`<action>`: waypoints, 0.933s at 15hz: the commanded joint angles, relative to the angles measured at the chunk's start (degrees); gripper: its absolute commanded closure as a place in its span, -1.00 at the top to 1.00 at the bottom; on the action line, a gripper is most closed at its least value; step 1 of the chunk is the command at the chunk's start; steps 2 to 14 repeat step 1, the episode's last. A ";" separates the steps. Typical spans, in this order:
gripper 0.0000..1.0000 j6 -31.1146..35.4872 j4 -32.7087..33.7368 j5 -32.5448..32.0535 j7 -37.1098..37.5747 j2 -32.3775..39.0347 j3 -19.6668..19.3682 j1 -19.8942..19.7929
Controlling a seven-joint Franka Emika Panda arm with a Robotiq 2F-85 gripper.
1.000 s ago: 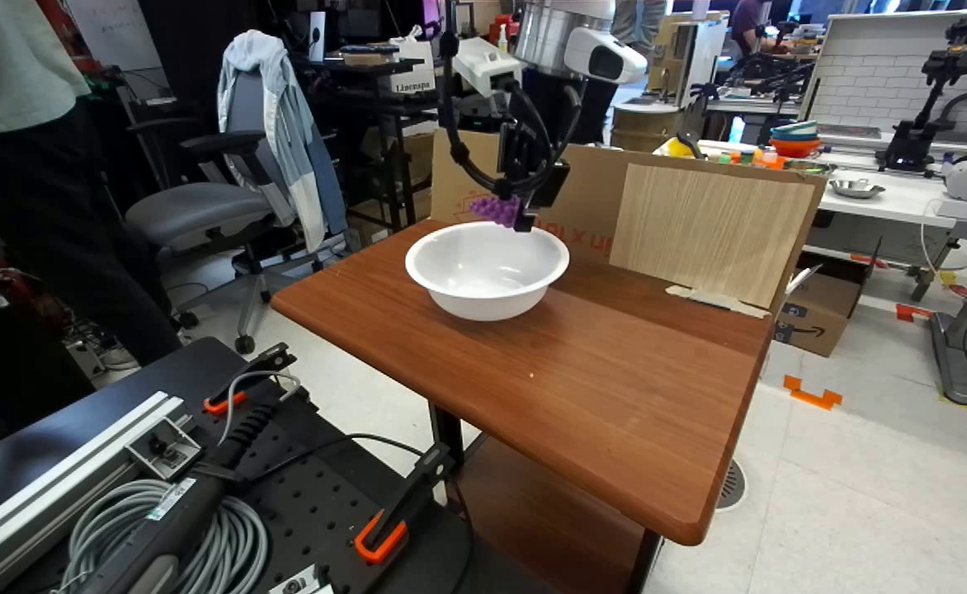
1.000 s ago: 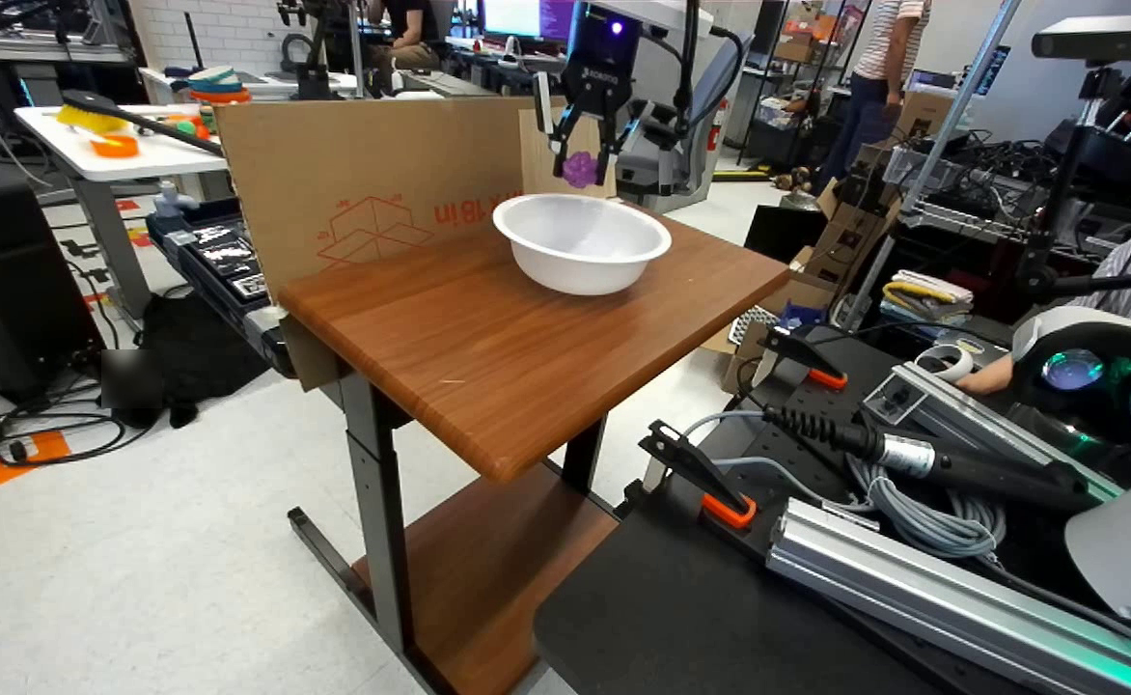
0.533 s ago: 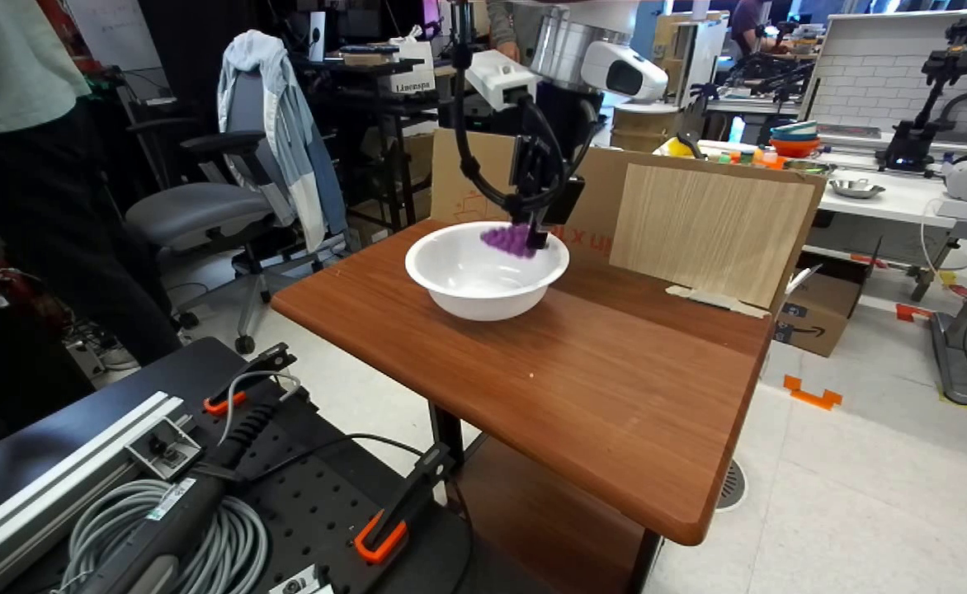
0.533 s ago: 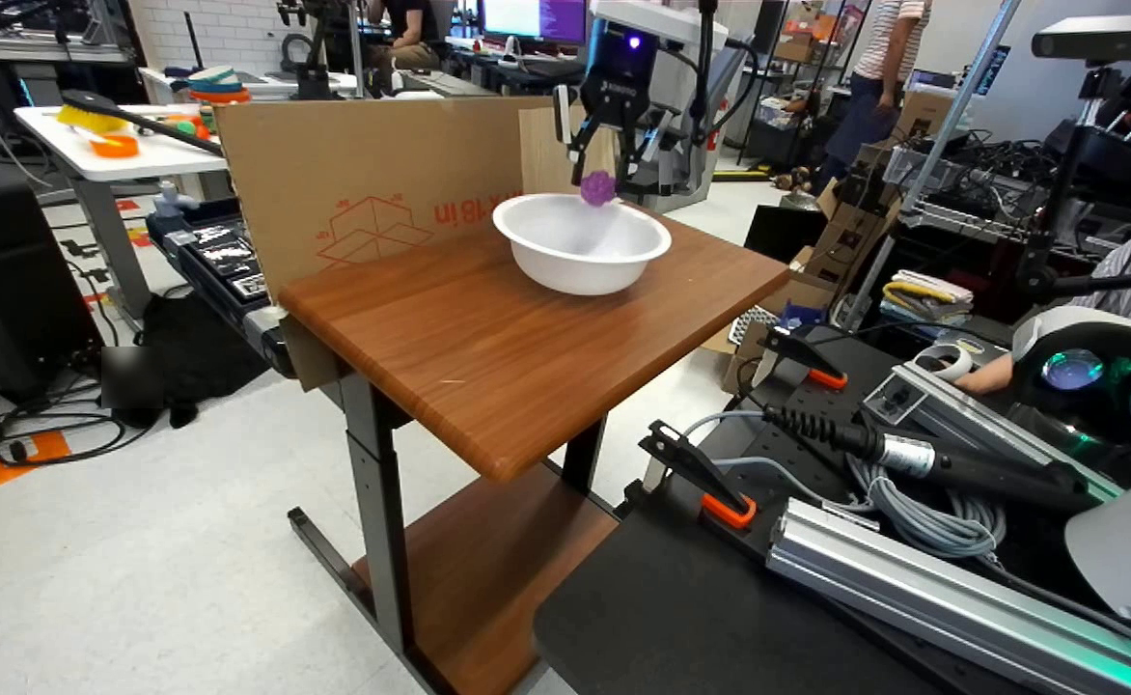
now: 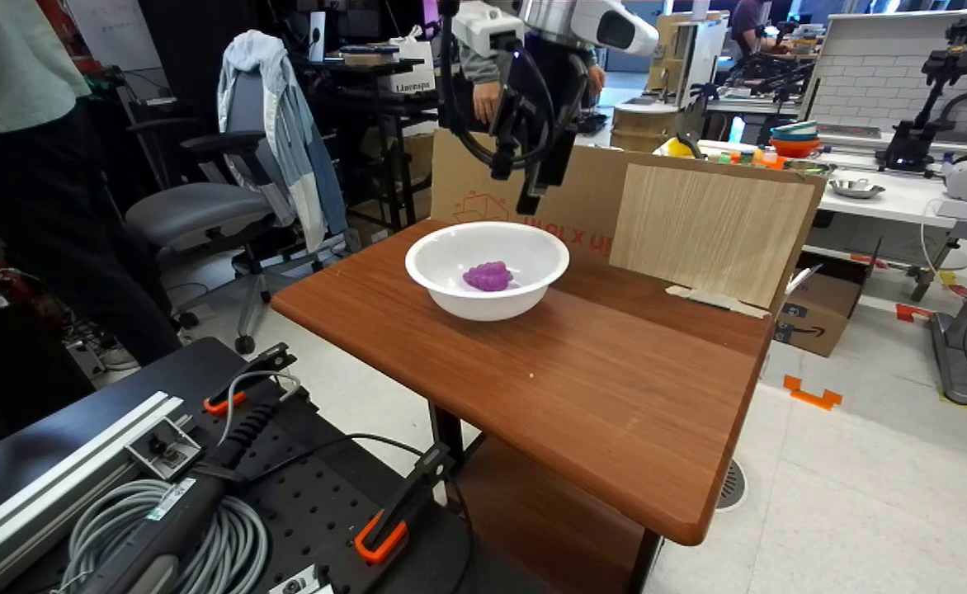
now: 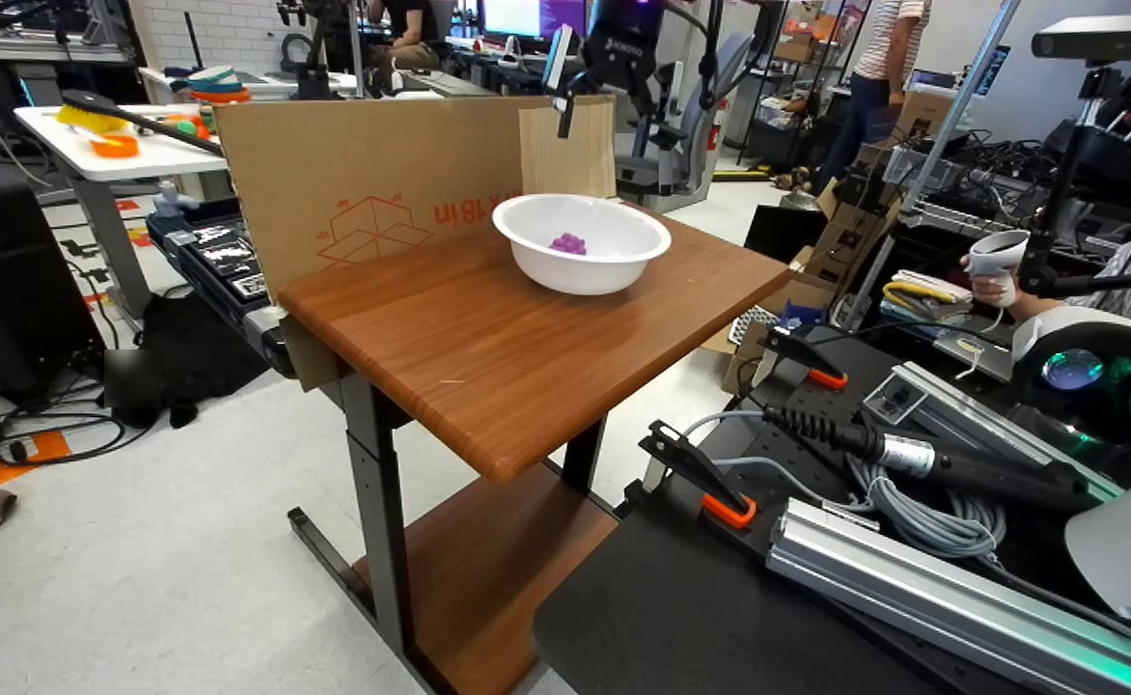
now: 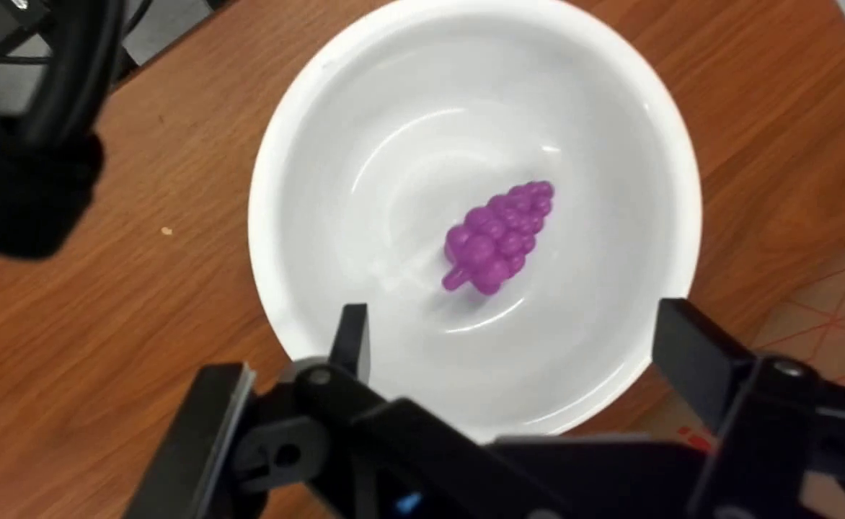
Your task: Pick up the purple toy grape and put it inside the white bowl
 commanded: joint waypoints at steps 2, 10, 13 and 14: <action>1.00 -1.01 -0.59 0.05 -0.18 -1.54 -0.17 0.13; 1.00 -1.01 -0.59 0.05 -0.18 -1.54 -0.17 0.13; 1.00 -1.01 -0.59 0.05 -0.18 -1.54 -0.17 0.13; 1.00 -1.01 -0.59 0.05 -0.18 -1.54 -0.17 0.13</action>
